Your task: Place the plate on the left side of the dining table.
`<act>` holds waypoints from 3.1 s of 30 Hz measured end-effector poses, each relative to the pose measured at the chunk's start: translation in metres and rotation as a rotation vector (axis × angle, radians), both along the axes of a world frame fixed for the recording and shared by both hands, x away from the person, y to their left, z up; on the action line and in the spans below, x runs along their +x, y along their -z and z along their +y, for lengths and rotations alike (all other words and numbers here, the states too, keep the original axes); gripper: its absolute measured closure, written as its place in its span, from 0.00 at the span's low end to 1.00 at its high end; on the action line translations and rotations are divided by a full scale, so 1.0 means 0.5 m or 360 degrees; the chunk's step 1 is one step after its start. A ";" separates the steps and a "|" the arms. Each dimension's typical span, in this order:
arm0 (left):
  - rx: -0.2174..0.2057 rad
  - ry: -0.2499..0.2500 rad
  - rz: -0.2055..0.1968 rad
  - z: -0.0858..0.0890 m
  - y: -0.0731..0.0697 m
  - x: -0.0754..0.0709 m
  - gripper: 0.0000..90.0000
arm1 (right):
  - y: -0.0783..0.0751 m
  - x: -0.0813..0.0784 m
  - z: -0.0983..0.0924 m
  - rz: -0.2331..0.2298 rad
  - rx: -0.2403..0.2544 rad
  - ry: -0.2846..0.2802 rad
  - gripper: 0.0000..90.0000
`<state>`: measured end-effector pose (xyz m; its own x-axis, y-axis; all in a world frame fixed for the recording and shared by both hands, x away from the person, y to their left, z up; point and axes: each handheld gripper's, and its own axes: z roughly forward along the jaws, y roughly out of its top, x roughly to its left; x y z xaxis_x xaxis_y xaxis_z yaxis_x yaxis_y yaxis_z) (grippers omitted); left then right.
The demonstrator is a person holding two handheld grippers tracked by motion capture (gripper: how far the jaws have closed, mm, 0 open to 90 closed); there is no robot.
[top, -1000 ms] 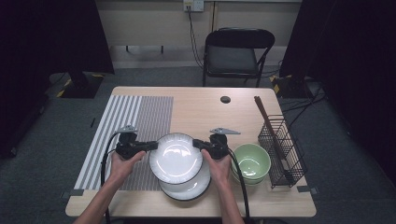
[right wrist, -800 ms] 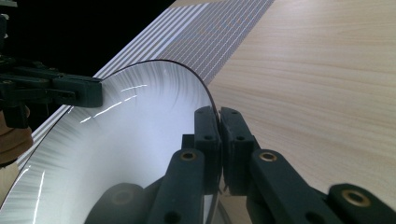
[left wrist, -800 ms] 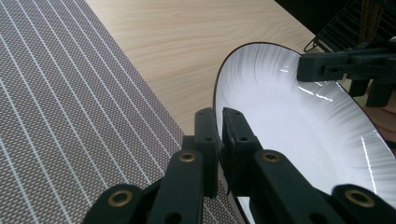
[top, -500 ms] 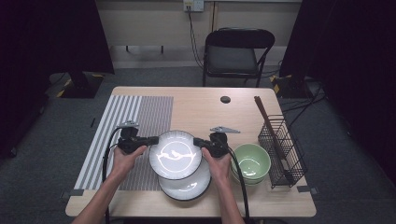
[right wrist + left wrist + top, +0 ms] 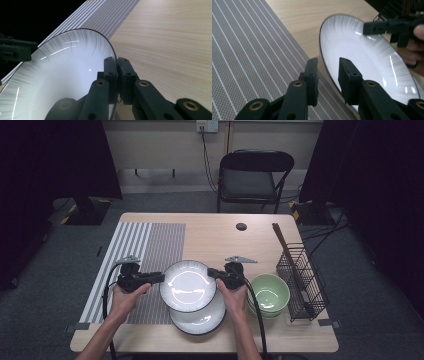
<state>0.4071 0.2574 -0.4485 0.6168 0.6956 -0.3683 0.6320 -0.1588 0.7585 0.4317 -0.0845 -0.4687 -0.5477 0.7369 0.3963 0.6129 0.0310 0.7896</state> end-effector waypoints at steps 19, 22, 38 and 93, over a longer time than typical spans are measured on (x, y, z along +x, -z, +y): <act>0.0001 -0.0041 0.0028 -0.021 -0.001 0.031 0.91 | -0.003 -0.002 -0.001 -0.0036 0.0014 0.0040 0.96; -0.0006 -0.0064 0.0032 -0.025 0.001 0.036 0.92 | -0.003 -0.002 0.000 -0.0042 0.0022 0.0056 0.96; -0.0003 -0.0085 0.0111 -0.026 0.010 0.035 0.88 | 0.002 0.000 0.001 -0.0030 0.0018 0.0061 0.96; -0.0019 -0.0224 -0.0137 0.007 -0.065 0.044 0.96 | -0.074 0.006 0.040 -0.0214 -0.0009 0.0044 0.97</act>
<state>0.4293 0.2608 -0.4161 0.5430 0.7733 -0.3273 0.5800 -0.0636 0.8121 0.4347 -0.0646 -0.4319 -0.5751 0.7544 0.3164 0.5020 0.0201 0.8646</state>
